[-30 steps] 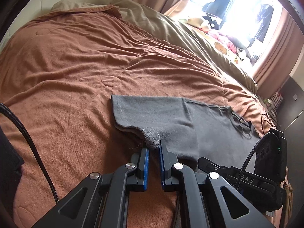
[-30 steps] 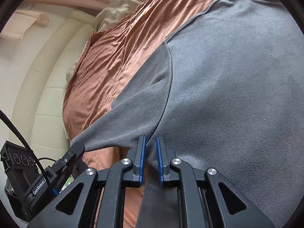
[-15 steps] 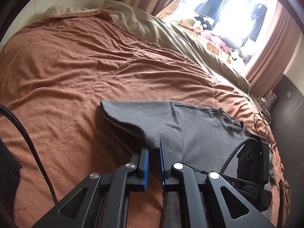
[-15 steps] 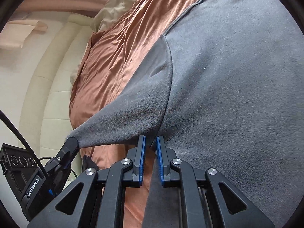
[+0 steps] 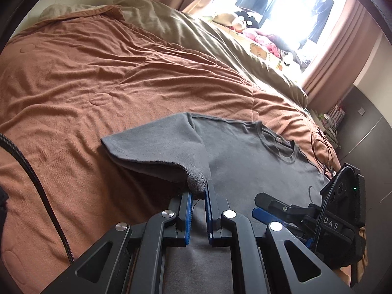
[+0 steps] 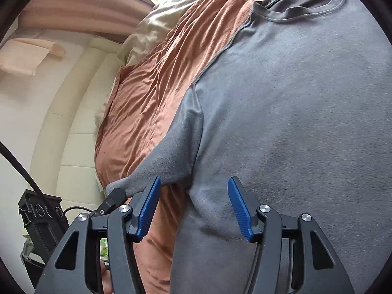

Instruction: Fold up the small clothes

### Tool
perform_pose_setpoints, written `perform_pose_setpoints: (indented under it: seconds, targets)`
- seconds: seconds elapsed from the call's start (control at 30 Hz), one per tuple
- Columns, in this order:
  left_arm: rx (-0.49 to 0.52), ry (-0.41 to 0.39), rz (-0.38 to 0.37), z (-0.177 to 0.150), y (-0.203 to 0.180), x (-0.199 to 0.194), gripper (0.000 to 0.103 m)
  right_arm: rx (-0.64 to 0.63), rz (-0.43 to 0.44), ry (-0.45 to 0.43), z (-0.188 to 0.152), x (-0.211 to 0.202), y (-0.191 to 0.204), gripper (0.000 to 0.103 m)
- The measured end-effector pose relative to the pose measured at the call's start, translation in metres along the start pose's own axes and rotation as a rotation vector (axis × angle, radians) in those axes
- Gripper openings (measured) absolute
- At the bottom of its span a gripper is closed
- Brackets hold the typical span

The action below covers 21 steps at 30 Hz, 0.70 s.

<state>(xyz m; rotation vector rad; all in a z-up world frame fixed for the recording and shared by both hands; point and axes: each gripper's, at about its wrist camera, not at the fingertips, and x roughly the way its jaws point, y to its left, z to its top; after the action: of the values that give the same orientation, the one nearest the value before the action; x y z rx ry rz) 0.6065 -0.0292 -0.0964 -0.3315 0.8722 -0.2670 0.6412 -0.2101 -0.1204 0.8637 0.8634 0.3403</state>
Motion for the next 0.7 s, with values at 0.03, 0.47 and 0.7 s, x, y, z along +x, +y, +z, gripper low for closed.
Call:
perform_pose_setpoints:
  seconds: [0.03,0.47,0.7]
  targets:
    - [0.003,0.011,-0.006,-0.003,-0.004,0.002,0.010,0.001,-0.003,0.000,-0.001,-0.004,0.000,0.055]
    - [0.004,0.048,-0.031,-0.012,-0.007,-0.004,0.052,-0.050,0.004,-0.004,-0.004,-0.012,0.015,0.058]
    - [-0.046,0.037,0.055,-0.001,0.030,0.007,0.052,-0.071,-0.026,0.031,0.000,0.010,0.016,0.058]
